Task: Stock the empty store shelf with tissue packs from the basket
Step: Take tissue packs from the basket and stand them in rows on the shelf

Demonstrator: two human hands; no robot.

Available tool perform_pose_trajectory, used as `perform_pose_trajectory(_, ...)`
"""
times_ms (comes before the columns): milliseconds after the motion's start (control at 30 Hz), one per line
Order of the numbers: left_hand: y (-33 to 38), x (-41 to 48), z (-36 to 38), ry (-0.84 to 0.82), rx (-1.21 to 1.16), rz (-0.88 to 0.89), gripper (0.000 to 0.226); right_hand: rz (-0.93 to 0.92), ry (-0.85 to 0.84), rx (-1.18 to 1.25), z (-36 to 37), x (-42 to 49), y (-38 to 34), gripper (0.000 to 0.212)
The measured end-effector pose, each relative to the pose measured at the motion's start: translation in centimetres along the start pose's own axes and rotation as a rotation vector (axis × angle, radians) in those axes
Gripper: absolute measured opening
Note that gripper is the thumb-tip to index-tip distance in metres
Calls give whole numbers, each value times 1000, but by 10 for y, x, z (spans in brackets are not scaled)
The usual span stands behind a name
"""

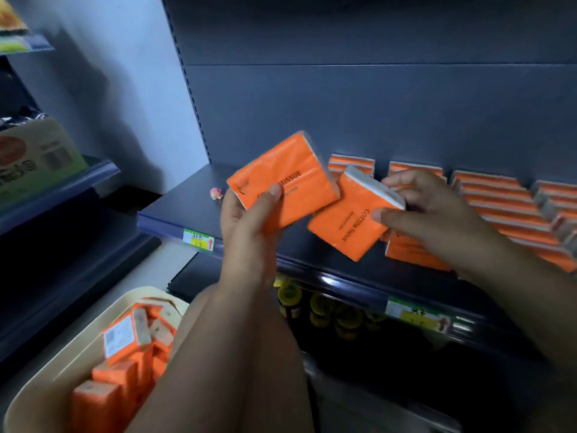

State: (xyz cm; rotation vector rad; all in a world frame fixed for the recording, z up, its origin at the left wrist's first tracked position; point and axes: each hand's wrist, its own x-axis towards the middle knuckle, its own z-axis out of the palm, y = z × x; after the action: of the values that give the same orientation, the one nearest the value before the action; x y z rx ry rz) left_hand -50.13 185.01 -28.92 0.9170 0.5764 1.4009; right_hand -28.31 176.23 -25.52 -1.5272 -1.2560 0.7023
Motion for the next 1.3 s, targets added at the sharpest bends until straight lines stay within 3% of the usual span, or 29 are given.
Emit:
perform_pose_trajectory(200,-14,29,-24,27,37,10,59,-121,64,-44,-4,42,18,40)
perform_pose_trajectory(333,-12,39,-35,90,-10,65,49,-322,12,-415,7,65,23,39)
perform_pose_trajectory(500,-16,44,-37,55,23,62,38,-506,-57,-699,36,84,41,41)
perform_pose_trajectory(667,-27,47,-35,17,67,-11,47,-707,-54,-1133,62,86,71,40)
perform_pose_trajectory(833,-31,52,-37,13,57,-70,45,-681,-74,-1185,58,76,75,59)
perform_pose_trajectory(967,-35,53,-36,23,52,-113,56,-696,19,-1291,57,76,85,47)
perform_pose_trajectory(1067,-34,53,-35,10,93,-134,51,-663,118,-1332,61,83,91,42)
perform_pose_trajectory(1200,-35,52,-40,7,92,-188,42,-578,171,-1328,68,80,88,38)
perform_pose_trajectory(1300,-39,51,-42,-15,119,-200,52,-600,167,-1231,68,65,78,36)
